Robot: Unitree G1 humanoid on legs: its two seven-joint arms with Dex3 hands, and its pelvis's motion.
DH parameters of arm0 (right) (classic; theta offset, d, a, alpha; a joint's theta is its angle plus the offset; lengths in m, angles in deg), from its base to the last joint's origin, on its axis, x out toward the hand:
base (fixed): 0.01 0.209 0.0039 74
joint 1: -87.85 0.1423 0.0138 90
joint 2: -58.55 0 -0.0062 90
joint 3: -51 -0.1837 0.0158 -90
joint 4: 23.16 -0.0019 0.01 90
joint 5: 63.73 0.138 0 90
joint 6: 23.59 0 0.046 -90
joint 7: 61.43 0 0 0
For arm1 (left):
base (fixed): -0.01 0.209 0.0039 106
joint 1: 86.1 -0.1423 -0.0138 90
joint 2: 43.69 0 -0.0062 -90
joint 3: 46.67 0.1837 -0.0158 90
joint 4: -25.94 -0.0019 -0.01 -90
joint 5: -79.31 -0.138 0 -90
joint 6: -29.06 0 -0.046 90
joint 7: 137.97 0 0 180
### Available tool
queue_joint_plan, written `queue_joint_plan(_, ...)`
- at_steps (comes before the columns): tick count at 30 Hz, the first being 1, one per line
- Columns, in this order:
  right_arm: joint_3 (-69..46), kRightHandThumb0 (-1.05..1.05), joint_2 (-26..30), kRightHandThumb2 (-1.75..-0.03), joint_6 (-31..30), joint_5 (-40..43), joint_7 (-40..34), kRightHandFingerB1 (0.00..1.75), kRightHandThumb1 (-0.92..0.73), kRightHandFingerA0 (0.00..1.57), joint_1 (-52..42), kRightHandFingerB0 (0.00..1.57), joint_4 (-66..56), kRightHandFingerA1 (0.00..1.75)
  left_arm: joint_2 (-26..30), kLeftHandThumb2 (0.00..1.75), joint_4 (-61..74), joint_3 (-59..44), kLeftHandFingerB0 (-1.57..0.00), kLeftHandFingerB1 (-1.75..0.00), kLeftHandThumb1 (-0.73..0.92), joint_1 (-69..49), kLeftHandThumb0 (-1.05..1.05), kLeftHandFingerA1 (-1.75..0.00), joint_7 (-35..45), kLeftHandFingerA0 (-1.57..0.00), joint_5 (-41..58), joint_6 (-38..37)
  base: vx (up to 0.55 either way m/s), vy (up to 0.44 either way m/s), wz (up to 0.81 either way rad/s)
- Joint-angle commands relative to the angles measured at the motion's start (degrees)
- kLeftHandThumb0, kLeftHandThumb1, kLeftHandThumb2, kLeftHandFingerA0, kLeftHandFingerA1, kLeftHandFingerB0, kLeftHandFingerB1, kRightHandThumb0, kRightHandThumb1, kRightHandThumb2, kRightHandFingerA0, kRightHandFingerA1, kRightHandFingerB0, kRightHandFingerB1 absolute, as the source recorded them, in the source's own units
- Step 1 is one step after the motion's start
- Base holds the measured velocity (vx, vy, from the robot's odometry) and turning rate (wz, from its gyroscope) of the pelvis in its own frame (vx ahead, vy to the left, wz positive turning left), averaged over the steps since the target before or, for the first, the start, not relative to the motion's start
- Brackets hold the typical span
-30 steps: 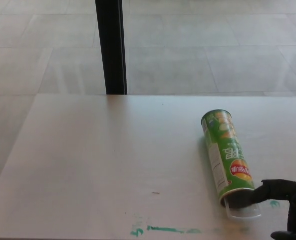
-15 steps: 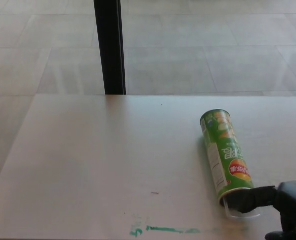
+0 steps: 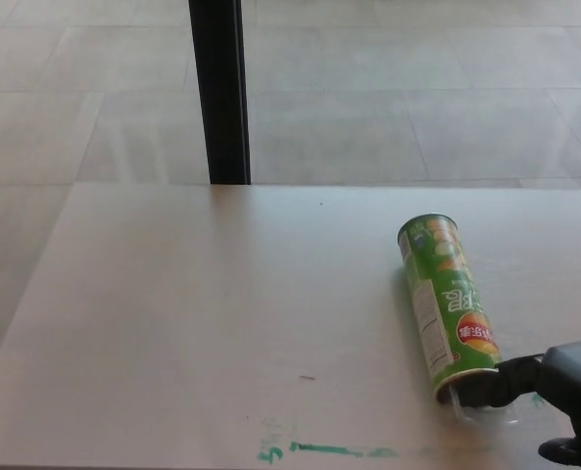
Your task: Use the finger on the right hand of the robot to pull out the chips tray kept inside a container in the middle of the desk
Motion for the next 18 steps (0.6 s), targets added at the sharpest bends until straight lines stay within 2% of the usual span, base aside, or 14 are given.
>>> queue_joint_plan(1,1.31,-0.21,-0.45,-0.56,-1.81,-4.56,1.81,0.47,-0.55,0.9,0.02,0.61,2.08,1.08,0.8,0.6,0.0,-0.35,-0.53,-0.47,0.69,0.09,-0.44,-0.65,0.24,-0.64,0.59,-0.72,0.0,0.0,0.0)
queue_joint_plan(2,1.57,-0.22,-0.65,-0.56,-2.01,-4.76,2.32,0.46,-0.56,0.89,0.04,0.6,2.17,1.02,0.82,0.61,-0.07,-0.25,-0.54,-0.46,0.69,0.29,-0.44,-0.65,0.03,-0.65,0.45,-0.62,0.0,0.0,0.0)
queue_joint_plan(6,2.88,-0.24,-1.76,-0.55,-1.25,-5.83,1.59,0.46,-0.53,0.93,-0.85,0.63,2.98,0.96,0.79,0.61,-0.07,-0.2,-0.54,-0.46,0.7,0.56,-0.43,-0.66,-0.12,-0.66,0.39,-0.57,0.0,0.0,0.0)
queue_joint_plan(8,3.06,-0.24,-2.19,-0.55,-0.84,-6.14,1.08,0.46,-0.53,0.94,-1.14,0.63,3.17,1.0,0.84,0.6,0.01,-0.06,-0.54,-0.46,0.7,0.57,-0.44,-0.66,-0.21,-0.65,0.24,-0.66,0.0,0.0,0.0)
queue_joint_plan(11,4.56,-0.24,-3.68,-0.56,-0.8,-7.35,0.61,0.46,-0.54,0.93,-1.42,0.63,3.55,0.96,0.83,0.6,-0.24,-0.27,-0.54,-0.46,0.7,0.62,-0.43,-0.66,0.17,-0.65,0.46,-0.99,0.0,0.0,0.0)
queue_joint_plan(18,4.51,-0.2,-5.48,-0.56,-0.65,-7.18,0.11,0.47,-0.54,0.94,-2.9,0.61,2.73,1.09,1.01,0.61,0.48,0.11,-0.53,-0.46,0.7,0.58,-0.44,-0.63,0.16,-0.63,0.15,-0.82,0.0,0.0,0.0)
